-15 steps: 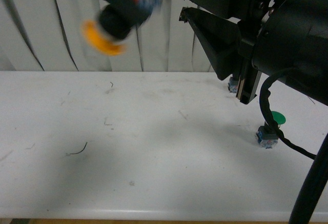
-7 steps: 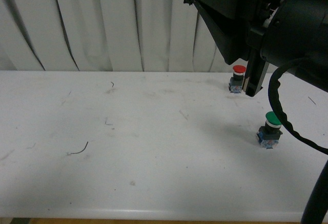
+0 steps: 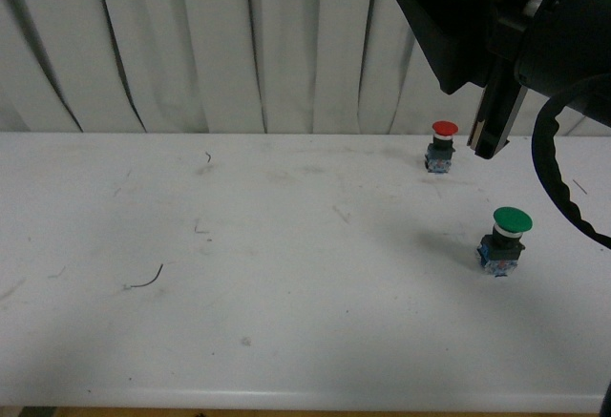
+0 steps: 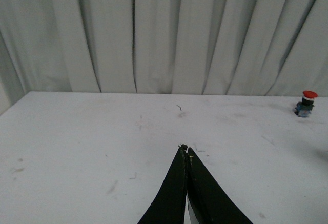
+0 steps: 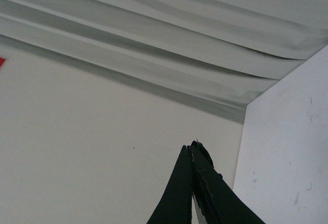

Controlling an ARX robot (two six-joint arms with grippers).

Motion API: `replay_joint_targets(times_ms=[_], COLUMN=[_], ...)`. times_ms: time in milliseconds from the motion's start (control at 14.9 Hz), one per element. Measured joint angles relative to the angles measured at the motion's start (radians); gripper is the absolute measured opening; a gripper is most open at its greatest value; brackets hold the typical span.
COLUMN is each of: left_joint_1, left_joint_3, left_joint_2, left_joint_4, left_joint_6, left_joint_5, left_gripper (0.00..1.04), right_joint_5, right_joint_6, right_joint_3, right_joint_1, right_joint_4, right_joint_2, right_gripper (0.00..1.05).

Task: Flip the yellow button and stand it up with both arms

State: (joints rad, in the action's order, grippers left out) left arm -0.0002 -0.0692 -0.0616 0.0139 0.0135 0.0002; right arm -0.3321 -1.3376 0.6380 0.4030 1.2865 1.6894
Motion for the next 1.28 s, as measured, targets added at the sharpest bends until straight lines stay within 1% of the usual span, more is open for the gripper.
replay_joint_targets(times_ms=[470, 538, 605, 672, 739, 806, 874, 941, 1075, 1277], left_joint_1=[-0.001, -0.001, -0.001, -0.001, -0.001, -0.001, -0.001, -0.001, -0.001, -0.001], left_joint_3=[0.06, 0.06, 0.06, 0.06, 0.06, 0.06, 0.06, 0.06, 0.06, 0.06], left_joint_2=[0.053, 0.053, 0.053, 0.053, 0.053, 0.053, 0.053, 0.053, 0.053, 0.053], left_joint_4=[-0.017, -0.007, -0.009, -0.008, -0.01, -0.011, -0.01, -0.011, -0.01, -0.01], left_joint_6=[0.0, 0.0, 0.0, 0.0, 0.0, 0.0, 0.0, 0.0, 0.0, 0.0], left_joint_5=[-0.001, 0.0, 0.001, -0.001, -0.002, -0.001, 0.0, 0.0, -0.001, 0.0], left_gripper=[0.02, 0.02, 0.02, 0.02, 0.02, 0.02, 0.02, 0.02, 0.02, 0.02], right_joint_5=[-0.002, 0.02, 0.286, 0.467, 0.599, 0.595, 0.559, 0.524, 0.475, 0.44], right_joint_6=[0.003, 0.024, 0.246, 0.488, 0.763, 0.989, 1.132, 1.229, 1.307, 1.324], right_joint_3=[-0.014, -0.022, -0.05, -0.107, -0.168, -0.237, -0.309, -0.363, -0.422, -0.504], right_joint_1=[-0.005, -0.009, 0.014, -0.006, -0.085, -0.164, -0.2, -0.219, -0.256, -0.301], right_joint_4=[-0.002, -0.032, -0.297, -0.429, -0.508, -0.571, -0.599, -0.603, -0.6, -0.645], right_joint_2=[0.011, -0.003, -0.14, -0.296, -0.458, -0.578, -0.649, -0.7, -0.799, -0.899], right_gripper=[0.02, 0.02, 0.02, 0.02, 0.02, 0.02, 0.02, 0.02, 0.02, 0.02])
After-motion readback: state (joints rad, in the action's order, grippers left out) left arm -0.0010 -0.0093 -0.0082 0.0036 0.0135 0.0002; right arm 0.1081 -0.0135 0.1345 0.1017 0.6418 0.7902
